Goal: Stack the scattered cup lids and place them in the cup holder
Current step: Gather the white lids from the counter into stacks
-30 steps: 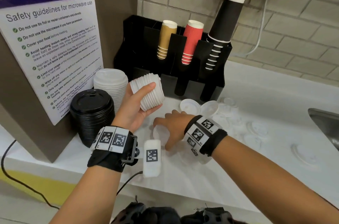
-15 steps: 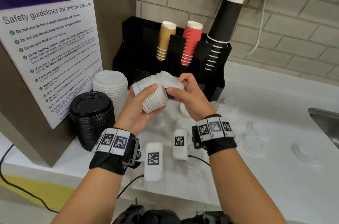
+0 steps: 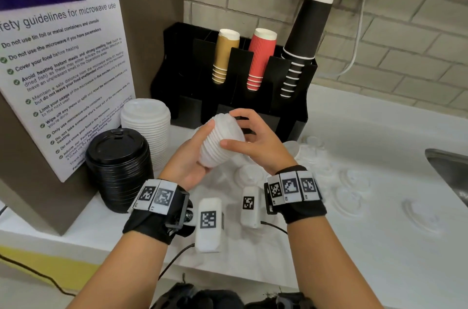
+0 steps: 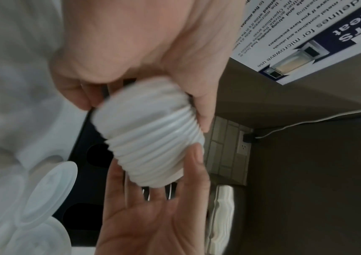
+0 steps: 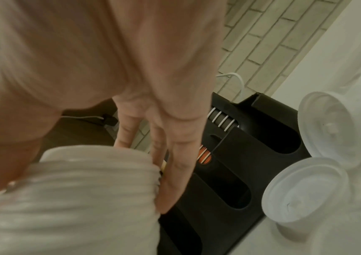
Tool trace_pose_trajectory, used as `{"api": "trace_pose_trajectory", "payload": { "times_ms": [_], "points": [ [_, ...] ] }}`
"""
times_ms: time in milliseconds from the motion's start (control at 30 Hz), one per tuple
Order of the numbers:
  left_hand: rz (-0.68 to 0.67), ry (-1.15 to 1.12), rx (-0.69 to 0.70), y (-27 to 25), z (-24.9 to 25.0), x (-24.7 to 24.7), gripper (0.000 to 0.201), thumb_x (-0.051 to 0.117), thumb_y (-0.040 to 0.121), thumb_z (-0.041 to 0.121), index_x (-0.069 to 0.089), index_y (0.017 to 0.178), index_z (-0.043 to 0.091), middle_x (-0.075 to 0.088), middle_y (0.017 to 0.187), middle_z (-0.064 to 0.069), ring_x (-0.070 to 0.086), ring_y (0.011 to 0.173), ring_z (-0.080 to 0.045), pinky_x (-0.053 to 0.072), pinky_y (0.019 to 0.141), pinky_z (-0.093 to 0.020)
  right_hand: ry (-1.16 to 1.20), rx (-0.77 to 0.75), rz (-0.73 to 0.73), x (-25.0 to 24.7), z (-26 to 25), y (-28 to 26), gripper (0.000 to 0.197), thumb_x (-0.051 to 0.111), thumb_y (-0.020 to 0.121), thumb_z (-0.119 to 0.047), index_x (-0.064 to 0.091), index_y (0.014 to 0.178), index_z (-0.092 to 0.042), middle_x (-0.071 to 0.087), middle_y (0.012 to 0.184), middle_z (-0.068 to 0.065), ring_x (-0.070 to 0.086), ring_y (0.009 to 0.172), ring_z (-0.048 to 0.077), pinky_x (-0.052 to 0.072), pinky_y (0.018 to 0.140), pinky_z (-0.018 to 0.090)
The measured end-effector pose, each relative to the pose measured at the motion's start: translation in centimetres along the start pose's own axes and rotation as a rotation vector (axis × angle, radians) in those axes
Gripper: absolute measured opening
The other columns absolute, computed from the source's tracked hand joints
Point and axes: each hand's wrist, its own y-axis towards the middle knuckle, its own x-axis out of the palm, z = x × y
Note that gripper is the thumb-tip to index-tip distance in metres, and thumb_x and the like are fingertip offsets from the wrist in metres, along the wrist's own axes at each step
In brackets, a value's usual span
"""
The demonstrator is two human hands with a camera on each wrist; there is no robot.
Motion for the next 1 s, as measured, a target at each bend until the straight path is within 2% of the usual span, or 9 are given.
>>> {"api": "trace_pose_trajectory", "payload": {
  "times_ms": [100,267,433,500,600,733,800,867,1000],
  "points": [
    [0.014,-0.003,-0.057,0.3,-0.1,-0.8,0.052,0.05,0.093,0.044,0.056,0.134,0.013,0.065,0.126,-0.014,0.064,0.114,-0.025,0.056,0.087,-0.033,-0.072,-0.013,-0.001,0.7,0.8,0.1,0.056,0.082,0.072,-0.026,0.053,0.12,-0.028,0.06,0.111,-0.01,0.059,0.099,0.002,0.05,0.073,0.011],
    [0.107,0.015,-0.169,0.7,-1.2,-2.1,0.038,0.047,0.099,0.035,0.066,0.114,0.007,0.073,0.106,-0.014,0.073,0.09,-0.023,0.06,0.07,-0.035,-0.243,0.075,-0.104,1.6,2.4,0.9,0.061,0.085,0.067,-0.027,0.05,0.117,-0.026,0.053,0.107,-0.012,0.053,0.105,0.013,0.05,0.082,0.025],
    [0.317,0.221,-0.191,1.2,-1.9,-2.5,0.037,0.052,0.097,0.029,0.066,0.114,-0.001,0.067,0.117,-0.022,0.063,0.112,-0.035,0.044,0.104,-0.052,-0.393,0.158,-0.211,2.2,3.1,1.3,0.064,0.086,0.064,-0.028,0.043,0.112,-0.032,0.048,0.107,-0.001,0.048,0.098,0.016,0.043,0.063,0.02],
    [0.355,0.31,-0.148,1.6,-1.9,-2.3,0.031,0.052,0.097,0.026,0.07,0.1,0.001,0.072,0.103,-0.019,0.065,0.105,-0.034,0.049,0.099,-0.047,-0.457,0.155,-0.232,2.3,3.0,1.6,0.064,0.086,0.063,-0.028,0.04,0.109,-0.035,0.047,0.111,0.001,0.048,0.099,0.017,0.041,0.061,0.019],
    [0.373,0.418,-0.079,2.0,-1.5,-1.9,0.024,0.053,0.096,0.026,0.068,0.086,0.01,0.074,0.08,-0.004,0.066,0.087,-0.023,0.05,0.071,-0.032,-0.562,0.143,-0.287,3.0,2.9,1.9,0.069,0.086,0.062,-0.028,0.042,0.115,-0.032,0.046,0.12,0.004,0.049,0.106,0.021,0.045,0.074,0.026],
    [0.392,0.553,0.029,1.9,-0.6,-1.8,0.011,0.058,0.095,0.027,0.062,0.103,0.02,0.062,0.118,-0.005,0.057,0.1,-0.015,0.044,0.083,-0.03,-0.575,0.131,-0.317,1.7,1.6,2.4,0.064,0.079,0.072,-0.04,0.05,0.127,-0.027,0.052,0.126,0.001,0.049,0.115,0.017,0.044,0.098,0.033],
    [0.372,0.652,0.068,1.7,-0.3,-1.9,0.019,0.061,0.093,0.026,0.06,0.112,0.024,0.055,0.126,-0.002,0.052,0.102,-0.012,0.04,0.082,-0.028,-0.622,0.118,-0.221,-0.6,0.7,2.9,0.042,0.066,0.087,-0.035,0.057,0.125,-0.021,0.058,0.124,0.002,0.054,0.114,0.017,0.043,0.099,0.029],
    [0.329,0.742,0.061,1.2,-0.1,-1.7,0.029,0.064,0.091,0.027,0.058,0.119,0.029,0.047,0.129,0.003,0.047,0.113,-0.015,0.039,0.09,-0.031,-0.72,0.17,-0.197,-2.8,0.3,3.2,0.032,0.058,0.094,-0.027,0.061,0.124,-0.017,0.061,0.124,0.003,0.056,0.114,0.018,0.042,0.096,0.024],
    [0.206,0.87,0.034,0.3,-0.3,-1.4,0.061,0.076,0.083,0.027,0.048,0.136,0.034,0.04,0.132,0.008,0.039,0.118,-0.014,0.037,0.096,-0.032,-1.059,0.343,-0.416,-3.4,0.9,2.9,0.051,0.075,0.078,-0.04,0.059,0.124,-0.022,0.054,0.123,-0.001,0.054,0.112,0.018,0.047,0.092,0.03]
  ]
}}
